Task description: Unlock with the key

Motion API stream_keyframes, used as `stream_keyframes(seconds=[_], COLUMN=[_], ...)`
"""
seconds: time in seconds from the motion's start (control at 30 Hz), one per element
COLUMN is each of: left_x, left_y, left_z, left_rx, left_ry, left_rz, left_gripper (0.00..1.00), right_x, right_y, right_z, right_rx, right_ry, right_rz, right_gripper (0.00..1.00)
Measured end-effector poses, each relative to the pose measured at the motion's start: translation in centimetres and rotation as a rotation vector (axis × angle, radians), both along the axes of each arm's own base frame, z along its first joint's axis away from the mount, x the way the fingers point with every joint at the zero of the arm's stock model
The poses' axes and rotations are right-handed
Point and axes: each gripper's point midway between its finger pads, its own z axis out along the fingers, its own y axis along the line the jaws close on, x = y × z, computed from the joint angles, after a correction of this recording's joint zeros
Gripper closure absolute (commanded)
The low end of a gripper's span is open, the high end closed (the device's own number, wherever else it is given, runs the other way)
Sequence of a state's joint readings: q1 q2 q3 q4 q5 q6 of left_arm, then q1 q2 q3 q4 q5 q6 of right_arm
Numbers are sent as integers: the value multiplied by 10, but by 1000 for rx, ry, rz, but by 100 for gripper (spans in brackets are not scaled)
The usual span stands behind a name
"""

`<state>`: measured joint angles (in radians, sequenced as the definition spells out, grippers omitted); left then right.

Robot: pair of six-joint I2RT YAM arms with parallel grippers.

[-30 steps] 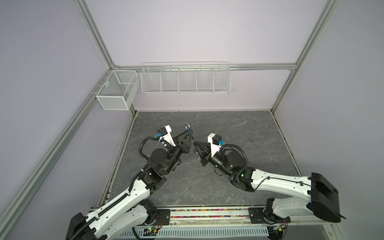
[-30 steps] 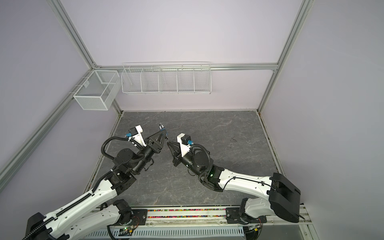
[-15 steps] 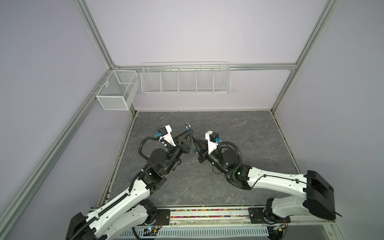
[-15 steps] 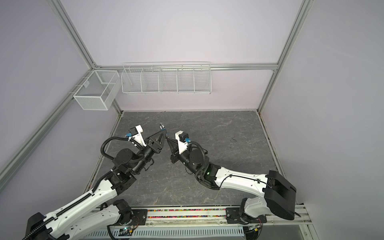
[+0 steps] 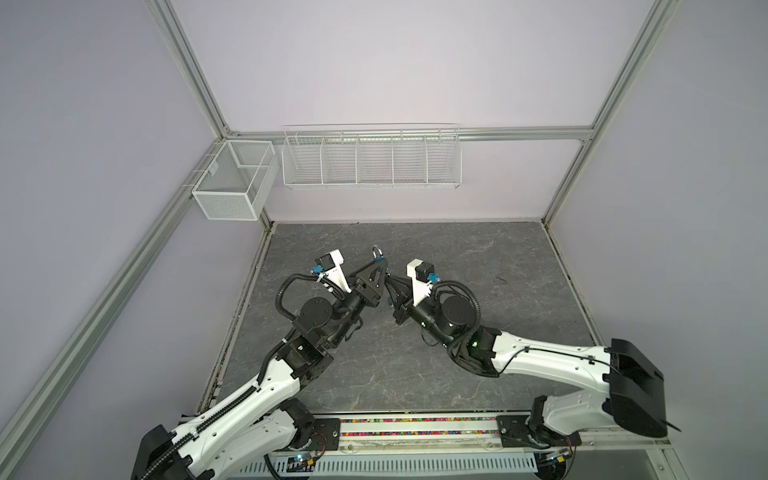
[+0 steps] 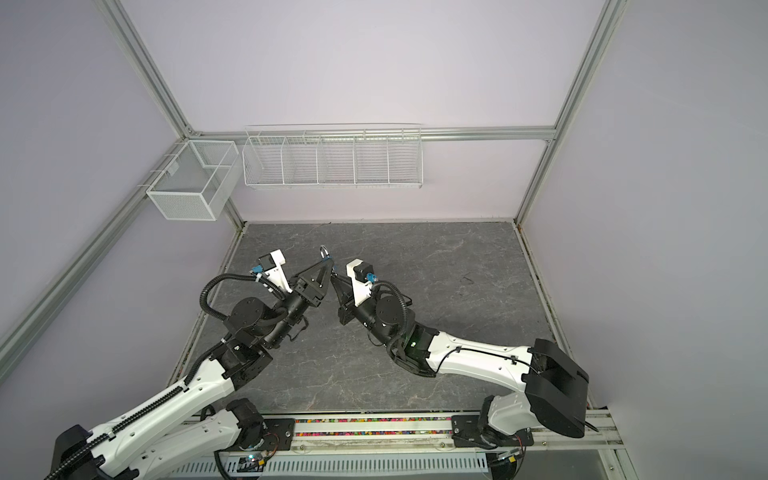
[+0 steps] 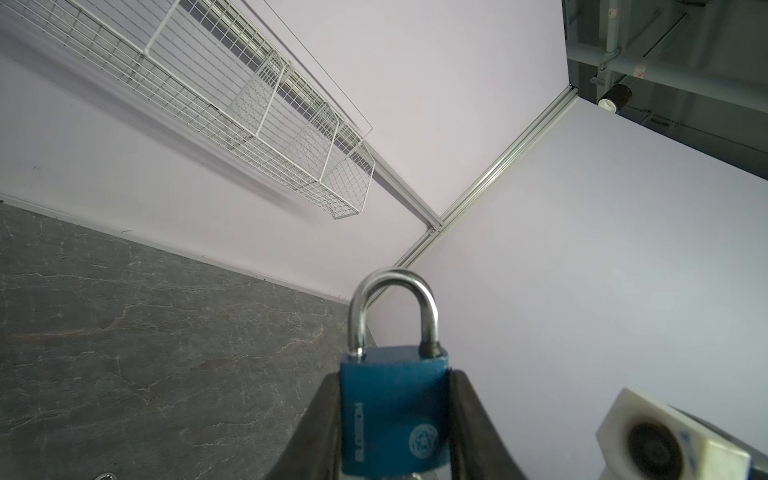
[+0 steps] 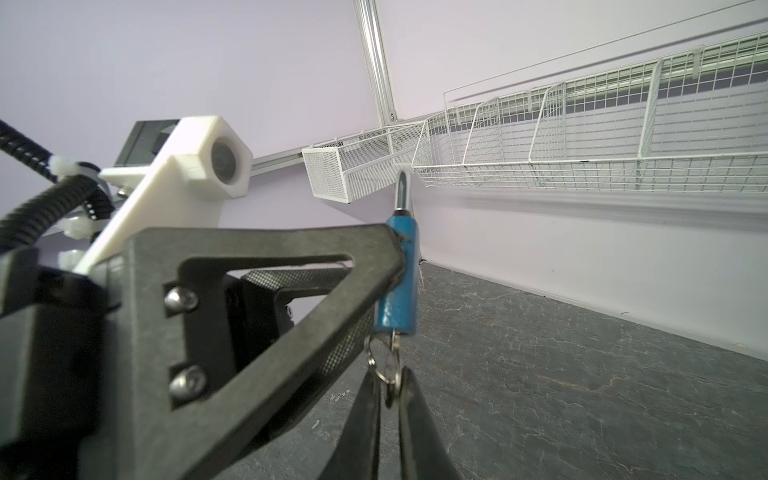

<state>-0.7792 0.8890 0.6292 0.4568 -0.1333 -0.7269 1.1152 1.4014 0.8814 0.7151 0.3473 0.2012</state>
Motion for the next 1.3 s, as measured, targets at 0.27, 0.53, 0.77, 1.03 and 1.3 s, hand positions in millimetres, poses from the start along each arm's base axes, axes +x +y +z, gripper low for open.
stream_keyframes(seconds=[0.27, 0.53, 0.77, 1.03, 1.3], left_x=[0, 1, 2, -3, -3], left_y=[1, -3, -3, -8, -9], left_z=[2, 0, -4, -1, -2], left_rx=[-13, 5, 11, 4, 3], left_ry=[3, 59, 95, 84, 86], left_rz=[2, 11, 23, -1, -3], left_gripper=[100, 100, 100, 100, 100], right_x=[1, 4, 6, 0, 1], right_y=[-1, -4, -6, -10, -11], right_z=[0, -1, -4, 2, 1], right_rx=[-18, -67, -130, -113, -135], right_ry=[-13, -54, -82, -13, 27], right_rz=[-10, -58, -94, -32, -22], right_gripper=[93, 93, 93, 93, 93])
